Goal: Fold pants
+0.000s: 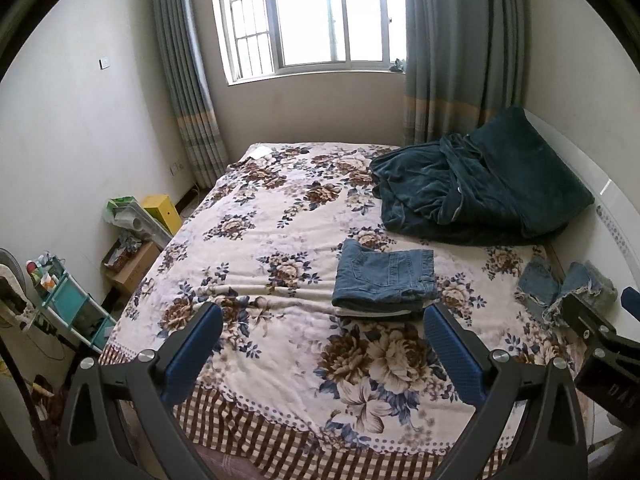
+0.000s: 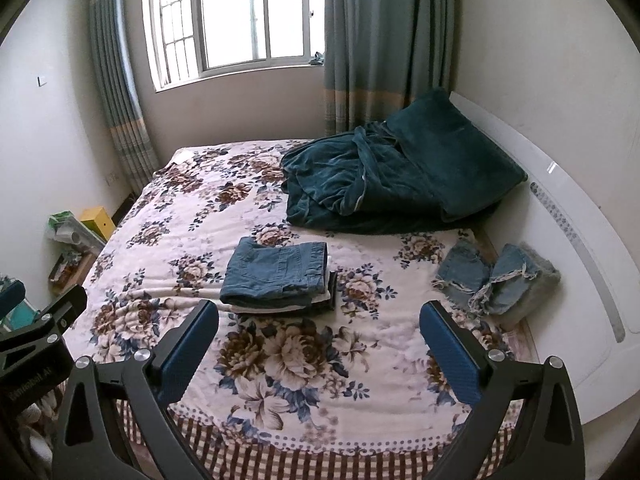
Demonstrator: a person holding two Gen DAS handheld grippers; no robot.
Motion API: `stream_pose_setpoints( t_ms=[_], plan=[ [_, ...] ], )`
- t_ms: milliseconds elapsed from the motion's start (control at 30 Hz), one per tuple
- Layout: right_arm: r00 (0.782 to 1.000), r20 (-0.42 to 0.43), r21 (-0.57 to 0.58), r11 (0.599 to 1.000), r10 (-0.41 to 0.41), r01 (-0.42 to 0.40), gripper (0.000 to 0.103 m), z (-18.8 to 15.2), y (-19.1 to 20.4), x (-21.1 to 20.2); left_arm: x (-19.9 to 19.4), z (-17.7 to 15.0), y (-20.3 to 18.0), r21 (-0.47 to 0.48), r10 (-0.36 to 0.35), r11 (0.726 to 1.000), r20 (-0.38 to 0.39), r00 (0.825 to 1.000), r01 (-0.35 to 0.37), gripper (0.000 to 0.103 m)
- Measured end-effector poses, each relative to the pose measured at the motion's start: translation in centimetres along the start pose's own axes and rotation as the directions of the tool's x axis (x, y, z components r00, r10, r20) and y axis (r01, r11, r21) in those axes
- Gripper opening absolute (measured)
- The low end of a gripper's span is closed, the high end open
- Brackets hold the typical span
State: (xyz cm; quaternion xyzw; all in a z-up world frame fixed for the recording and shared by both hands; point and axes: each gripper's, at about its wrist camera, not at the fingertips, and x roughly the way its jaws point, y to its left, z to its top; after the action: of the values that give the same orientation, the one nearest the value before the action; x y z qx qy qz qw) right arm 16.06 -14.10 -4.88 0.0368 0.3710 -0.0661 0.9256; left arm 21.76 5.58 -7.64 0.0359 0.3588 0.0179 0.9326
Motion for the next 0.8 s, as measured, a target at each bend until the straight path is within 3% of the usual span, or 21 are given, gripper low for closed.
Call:
stream_pose_setpoints(
  t_ms=[800],
  plan=[
    [1.000,0.005,0.003,1.000,0.015,-0.015,0.103,0.05,0.06,-0.11,-0.51,0.32,0.26,0.015,0.005,1.000,0.011,1.000,-0.005,0.103]
  ],
)
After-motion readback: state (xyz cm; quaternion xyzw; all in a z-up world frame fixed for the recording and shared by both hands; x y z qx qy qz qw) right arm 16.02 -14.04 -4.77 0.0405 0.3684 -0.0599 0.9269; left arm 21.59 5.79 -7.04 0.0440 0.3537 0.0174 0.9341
